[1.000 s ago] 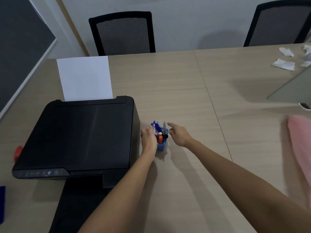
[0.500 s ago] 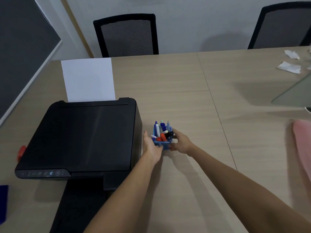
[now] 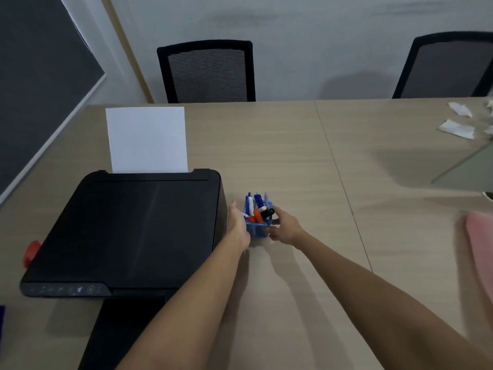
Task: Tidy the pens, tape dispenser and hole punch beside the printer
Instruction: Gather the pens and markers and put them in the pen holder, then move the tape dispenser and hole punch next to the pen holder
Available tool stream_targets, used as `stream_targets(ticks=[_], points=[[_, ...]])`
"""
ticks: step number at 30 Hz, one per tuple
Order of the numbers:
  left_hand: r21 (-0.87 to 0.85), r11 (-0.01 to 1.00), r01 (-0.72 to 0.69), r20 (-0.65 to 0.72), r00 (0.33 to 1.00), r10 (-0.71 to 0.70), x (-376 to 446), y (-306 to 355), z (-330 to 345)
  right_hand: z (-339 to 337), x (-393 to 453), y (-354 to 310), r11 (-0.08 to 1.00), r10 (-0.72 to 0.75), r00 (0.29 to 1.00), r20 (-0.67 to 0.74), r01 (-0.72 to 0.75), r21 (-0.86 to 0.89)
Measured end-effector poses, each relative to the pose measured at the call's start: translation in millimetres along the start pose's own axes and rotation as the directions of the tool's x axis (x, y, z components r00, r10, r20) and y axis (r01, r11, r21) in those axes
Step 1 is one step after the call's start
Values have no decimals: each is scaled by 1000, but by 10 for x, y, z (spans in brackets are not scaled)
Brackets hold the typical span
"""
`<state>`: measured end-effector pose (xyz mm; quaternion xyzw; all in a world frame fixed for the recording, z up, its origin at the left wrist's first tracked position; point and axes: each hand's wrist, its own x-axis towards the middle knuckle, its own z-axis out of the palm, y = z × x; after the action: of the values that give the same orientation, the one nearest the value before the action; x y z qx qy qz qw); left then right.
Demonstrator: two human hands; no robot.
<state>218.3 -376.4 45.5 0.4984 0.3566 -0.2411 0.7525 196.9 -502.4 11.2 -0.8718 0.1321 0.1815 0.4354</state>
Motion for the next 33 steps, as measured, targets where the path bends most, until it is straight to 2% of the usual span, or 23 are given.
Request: stream_targets(ticks=[3,6,9,13,17,21,26,28,31,33], points=[[104,994,-21,-11,1000,23,-204,106,66,-125,-110,-63,985,56,996,-65,-66,-159],[146,983,-107,133,987,88,-661,323,40,-292,-274,-327,980,28,965,-262,-78,-181],[207,943,-262,254,945,207,-1069,644,-236,-335,-407,-813,986,-82,910,-407,15,-164],[169,849,-501,282,850,445,-1563,1205,-1069,53,-478,-1627,950,-268,893,-361,182,-255],[168,784,-598,116,801,587,-1645,1694,-2347,956,-534,-2557,911,-387,893,-229,332,-244],[205,800,-564,-132,794,593,-1544,1980,-3800,2061,-607,-3376,870,-472,874,-114,440,-222],[423,811,-405,-305,779,548,-1385,2028,-5431,3501,-626,-4046,878,-434,895,104,446,-176],[533,790,-303,-315,795,518,-1308,1942,-5860,3952,-583,-4152,899,-383,913,138,403,-171],[641,755,-137,-222,909,354,-1131,1725,-6323,4457,-524,-4153,878,-345,928,143,373,-300],[631,771,-87,-152,961,233,-1047,1543,-6529,4687,-465,-4106,830,-324,932,160,362,-424]])
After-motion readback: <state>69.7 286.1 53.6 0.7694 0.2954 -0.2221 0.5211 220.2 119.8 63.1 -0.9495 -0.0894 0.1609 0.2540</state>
